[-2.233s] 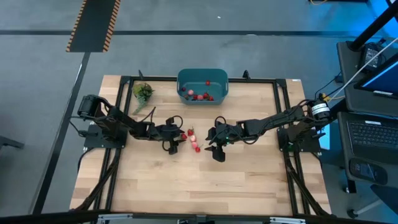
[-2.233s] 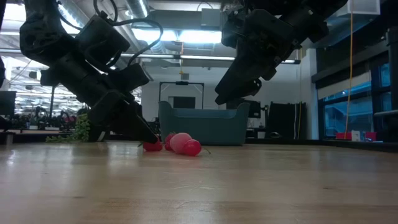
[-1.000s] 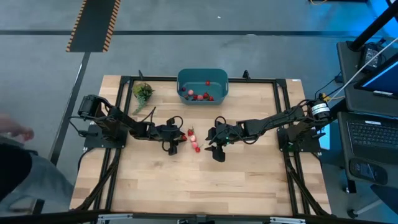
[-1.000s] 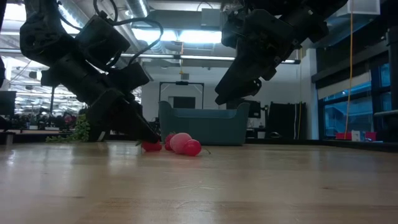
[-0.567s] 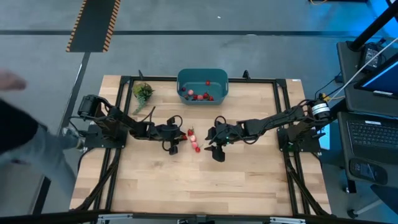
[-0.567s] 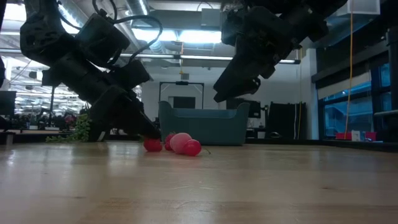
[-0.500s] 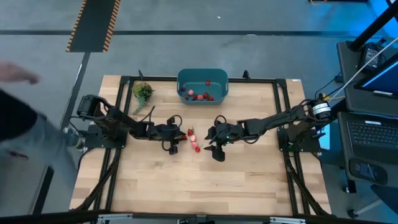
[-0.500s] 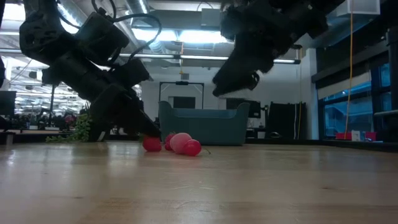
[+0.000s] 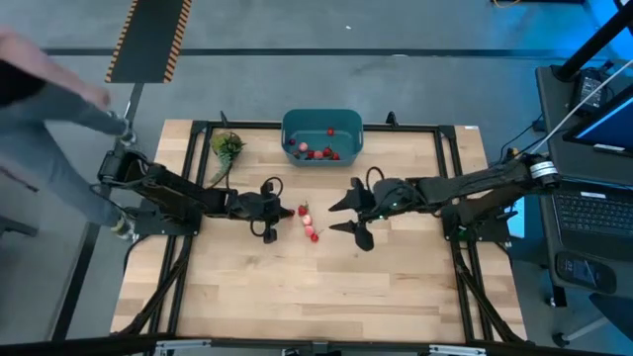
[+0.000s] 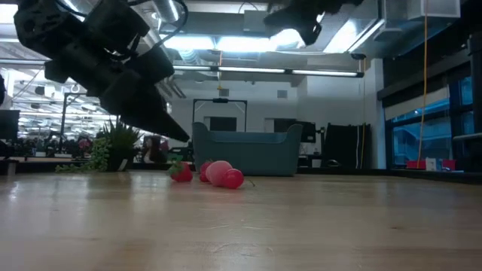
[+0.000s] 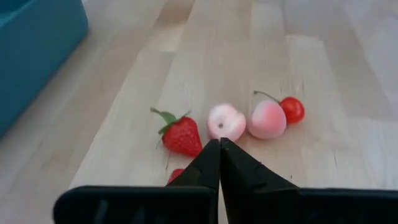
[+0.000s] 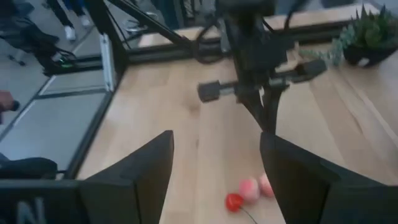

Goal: Pick and placing Produce into tupperware
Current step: Put the strawberry into the blue bin

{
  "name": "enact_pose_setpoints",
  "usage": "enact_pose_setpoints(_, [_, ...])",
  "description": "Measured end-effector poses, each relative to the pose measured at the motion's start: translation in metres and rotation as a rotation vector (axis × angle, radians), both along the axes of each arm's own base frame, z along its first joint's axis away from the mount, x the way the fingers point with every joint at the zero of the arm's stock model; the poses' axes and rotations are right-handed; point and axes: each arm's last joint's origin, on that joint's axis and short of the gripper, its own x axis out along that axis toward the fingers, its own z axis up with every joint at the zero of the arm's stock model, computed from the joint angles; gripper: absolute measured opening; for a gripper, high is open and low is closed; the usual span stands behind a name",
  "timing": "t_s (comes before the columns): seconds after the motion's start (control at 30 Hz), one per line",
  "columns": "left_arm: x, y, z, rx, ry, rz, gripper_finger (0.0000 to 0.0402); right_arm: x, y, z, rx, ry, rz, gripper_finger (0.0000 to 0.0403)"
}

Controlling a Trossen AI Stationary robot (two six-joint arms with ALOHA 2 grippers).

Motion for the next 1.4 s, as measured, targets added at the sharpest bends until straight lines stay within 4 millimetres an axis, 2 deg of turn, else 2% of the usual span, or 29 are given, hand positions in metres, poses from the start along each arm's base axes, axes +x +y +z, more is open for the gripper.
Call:
enact_pose_setpoints(0.1, [0.0,0.0,-0.001,-0.025,0.004,0.013,0.0005,-0.005,0.003,0.005,0.001,-0.007,0.013,0.0241])
enact_pose_setpoints(0.2, [-0.001,0.0,-0.002,-0.022,0.02,0.012,0.0028,-0.006,0.007,0.004,-0.002,0.007,0.026,0.0241])
enact_pose_setpoints(0.57, [-0.001,0.0,-0.002,-0.025,0.018,0.017,0.0177,-0.009,0.013,0.0,-0.008,0.047,0.046,0.0241])
enact_pose_setpoints(0.73, [0.001,0.004,-0.008,-0.025,0.038,0.042,0.0223,-0.009,0.013,0.0,-0.01,0.053,0.046,0.0241])
enact_pose_setpoints(0.93, [0.003,0.013,-0.019,-0.055,0.072,0.098,0.0236,-0.009,0.013,0.0,-0.012,0.053,0.046,0.0241])
enact_pose_setpoints(1.2, [0.009,0.013,-0.032,-0.105,0.077,0.047,0.0236,-0.01,0.012,-0.001,-0.013,0.056,0.046,0.0241])
enact_pose_setpoints(1.4, [0.01,0.018,-0.042,-0.088,0.093,0.084,0.0236,-0.01,0.012,-0.001,-0.014,0.058,0.046,0.0241])
